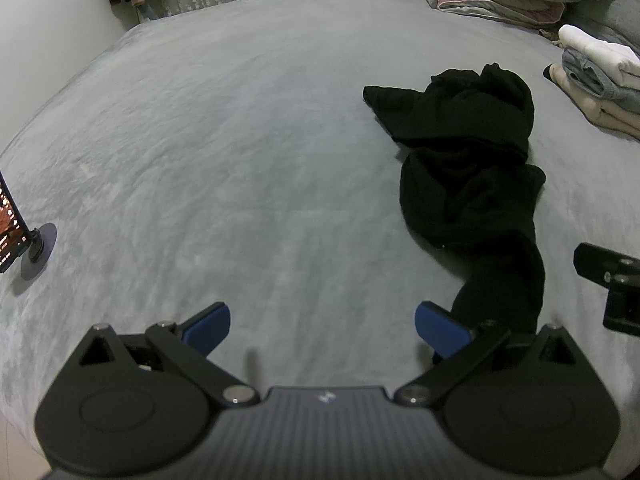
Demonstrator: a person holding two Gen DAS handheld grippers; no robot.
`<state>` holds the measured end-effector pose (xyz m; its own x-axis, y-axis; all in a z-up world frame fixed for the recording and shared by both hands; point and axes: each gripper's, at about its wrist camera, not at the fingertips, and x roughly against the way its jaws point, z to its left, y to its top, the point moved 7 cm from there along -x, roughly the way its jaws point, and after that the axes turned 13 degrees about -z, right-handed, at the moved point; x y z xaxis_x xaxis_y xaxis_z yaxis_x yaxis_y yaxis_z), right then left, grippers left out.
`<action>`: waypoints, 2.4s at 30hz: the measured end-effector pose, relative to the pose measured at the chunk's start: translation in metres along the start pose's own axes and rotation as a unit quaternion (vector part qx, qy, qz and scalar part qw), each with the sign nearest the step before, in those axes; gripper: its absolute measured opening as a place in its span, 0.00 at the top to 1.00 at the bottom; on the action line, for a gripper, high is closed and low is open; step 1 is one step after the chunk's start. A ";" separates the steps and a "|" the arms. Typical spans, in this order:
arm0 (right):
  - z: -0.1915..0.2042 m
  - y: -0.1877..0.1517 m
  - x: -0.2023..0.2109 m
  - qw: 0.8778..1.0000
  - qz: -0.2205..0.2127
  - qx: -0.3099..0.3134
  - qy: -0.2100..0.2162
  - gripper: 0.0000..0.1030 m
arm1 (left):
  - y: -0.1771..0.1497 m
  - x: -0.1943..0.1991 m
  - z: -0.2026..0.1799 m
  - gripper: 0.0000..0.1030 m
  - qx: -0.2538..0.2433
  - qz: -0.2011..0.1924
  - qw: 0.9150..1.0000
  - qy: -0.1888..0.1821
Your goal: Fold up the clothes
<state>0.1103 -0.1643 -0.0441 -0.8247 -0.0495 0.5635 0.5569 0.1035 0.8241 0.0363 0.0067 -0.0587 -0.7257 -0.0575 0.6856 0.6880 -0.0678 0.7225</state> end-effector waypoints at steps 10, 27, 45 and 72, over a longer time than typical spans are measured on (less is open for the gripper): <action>0.000 0.000 0.000 1.000 0.002 0.002 0.001 0.00 | -0.002 0.000 0.000 0.00 -0.004 0.003 1.000 0.002; 0.001 -0.002 0.000 1.000 0.005 0.005 0.003 0.00 | -0.003 -0.001 -0.001 0.00 -0.008 0.006 1.000 0.003; 0.003 -0.003 -0.002 1.000 0.008 0.009 0.004 0.00 | -0.004 -0.002 -0.001 0.00 -0.012 0.010 1.000 0.004; 0.003 -0.005 -0.002 1.000 0.014 0.013 0.005 0.00 | -0.004 -0.004 0.000 0.00 -0.010 0.010 1.000 0.018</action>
<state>0.1091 -0.1613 -0.0497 -0.8073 -0.0555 0.5875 0.5773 0.1317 0.8058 0.0367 0.0074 -0.0643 -0.7111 -0.0946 0.6967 0.7030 -0.0866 0.7059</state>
